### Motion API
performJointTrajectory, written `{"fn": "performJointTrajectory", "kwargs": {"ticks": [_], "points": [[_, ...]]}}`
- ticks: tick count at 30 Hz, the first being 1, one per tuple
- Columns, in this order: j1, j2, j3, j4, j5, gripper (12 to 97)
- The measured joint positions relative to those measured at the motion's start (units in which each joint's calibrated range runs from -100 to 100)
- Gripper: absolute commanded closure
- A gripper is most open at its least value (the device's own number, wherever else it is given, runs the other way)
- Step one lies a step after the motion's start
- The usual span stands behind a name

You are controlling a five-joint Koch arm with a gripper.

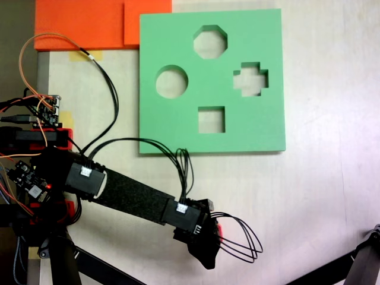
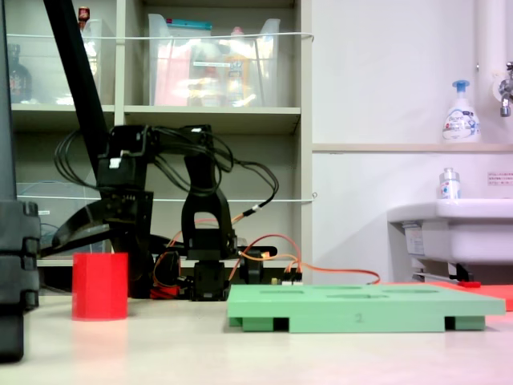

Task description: Put the octagonal pillar block into the corresponding hole

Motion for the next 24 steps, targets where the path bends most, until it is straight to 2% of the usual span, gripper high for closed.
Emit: {"fn": "performJointTrajectory", "kwargs": {"ticks": [24], "points": [[-0.15,5.06,-2.35,1.86,-0.2,34.3]]}}
